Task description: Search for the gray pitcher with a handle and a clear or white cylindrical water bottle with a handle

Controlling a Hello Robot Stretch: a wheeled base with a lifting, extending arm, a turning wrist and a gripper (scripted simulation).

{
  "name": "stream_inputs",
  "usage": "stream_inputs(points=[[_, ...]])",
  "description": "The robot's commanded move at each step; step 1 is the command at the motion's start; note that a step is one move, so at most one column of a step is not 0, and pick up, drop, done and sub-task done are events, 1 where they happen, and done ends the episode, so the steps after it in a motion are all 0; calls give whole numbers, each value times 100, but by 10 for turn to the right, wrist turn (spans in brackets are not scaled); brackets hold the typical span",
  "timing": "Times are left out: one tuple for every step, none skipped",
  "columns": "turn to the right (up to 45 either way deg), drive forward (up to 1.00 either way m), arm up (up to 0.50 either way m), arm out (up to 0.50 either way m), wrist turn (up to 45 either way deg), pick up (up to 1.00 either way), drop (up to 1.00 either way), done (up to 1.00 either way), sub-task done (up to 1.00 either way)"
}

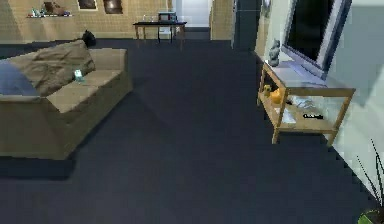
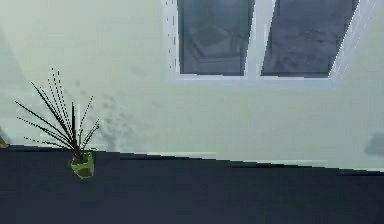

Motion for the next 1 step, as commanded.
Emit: stream_inputs(points=[[0,100,0,0,0,0,0,0,0]])
